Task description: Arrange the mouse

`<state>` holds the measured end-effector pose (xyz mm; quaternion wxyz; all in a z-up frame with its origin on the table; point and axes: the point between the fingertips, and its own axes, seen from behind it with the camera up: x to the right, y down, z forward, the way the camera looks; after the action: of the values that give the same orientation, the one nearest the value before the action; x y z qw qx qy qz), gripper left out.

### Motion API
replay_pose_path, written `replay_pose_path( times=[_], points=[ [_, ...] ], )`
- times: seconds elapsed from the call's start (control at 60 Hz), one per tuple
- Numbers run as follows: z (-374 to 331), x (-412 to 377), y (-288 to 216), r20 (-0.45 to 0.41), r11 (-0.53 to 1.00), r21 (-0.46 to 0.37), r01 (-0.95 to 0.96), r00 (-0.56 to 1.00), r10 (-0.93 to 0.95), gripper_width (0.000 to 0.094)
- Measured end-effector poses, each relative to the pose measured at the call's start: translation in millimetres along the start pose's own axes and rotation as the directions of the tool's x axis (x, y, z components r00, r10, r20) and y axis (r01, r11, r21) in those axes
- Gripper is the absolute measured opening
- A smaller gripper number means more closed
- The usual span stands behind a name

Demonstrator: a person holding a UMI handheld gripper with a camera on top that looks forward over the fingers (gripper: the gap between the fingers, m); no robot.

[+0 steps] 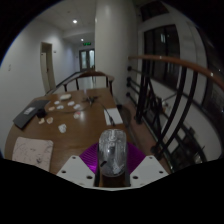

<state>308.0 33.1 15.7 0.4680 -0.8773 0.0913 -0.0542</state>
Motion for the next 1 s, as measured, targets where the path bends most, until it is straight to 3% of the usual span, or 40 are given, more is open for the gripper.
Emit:
replay_pose_path(
  times=[0.183, 0.267, 0.35, 0.467, 0.55, 0.617, 0.683, 0.717, 0.833, 0.917, 1.0],
  points=[
    [-113, -87, -97, 0.059, 0.973, 0.222, -0.066, 0.997, 0.054, 0.0345],
    [-141, -155, -111, 0.122, 0.963, 0.26, -0.071, 0.992, 0.04, 0.0346],
    [-133, -226, -80, 0.189, 0.977, 0.205, -0.061, 0.982, 0.022, 0.034],
    [-107, -296, 24, 0.227, 0.999, 0.037, 0.039, 0.973, -0.047, 0.0345],
    [-84, -313, 59, 0.243, 0.996, -0.063, 0.058, 0.969, -0.041, 0.0344],
    [-78, -309, 79, 0.21, 0.994, -0.085, 0.071, 0.976, -0.052, 0.0345],
    [-72, -312, 76, 0.193, 0.995, -0.055, 0.082, 0.979, -0.07, 0.0343],
    [-72, -312, 77, 0.193, 0.994, -0.065, 0.086, 0.979, -0.072, 0.0418],
    [-76, -311, 82, 0.234, 0.982, -0.122, 0.143, 0.966, -0.112, 0.0541],
    [-90, -308, 80, 0.287, 0.974, -0.112, 0.196, 0.945, -0.157, 0.0849],
    [-114, -290, 70, 0.313, 0.972, -0.069, 0.226, 0.93, -0.194, 0.0843]
  ],
)
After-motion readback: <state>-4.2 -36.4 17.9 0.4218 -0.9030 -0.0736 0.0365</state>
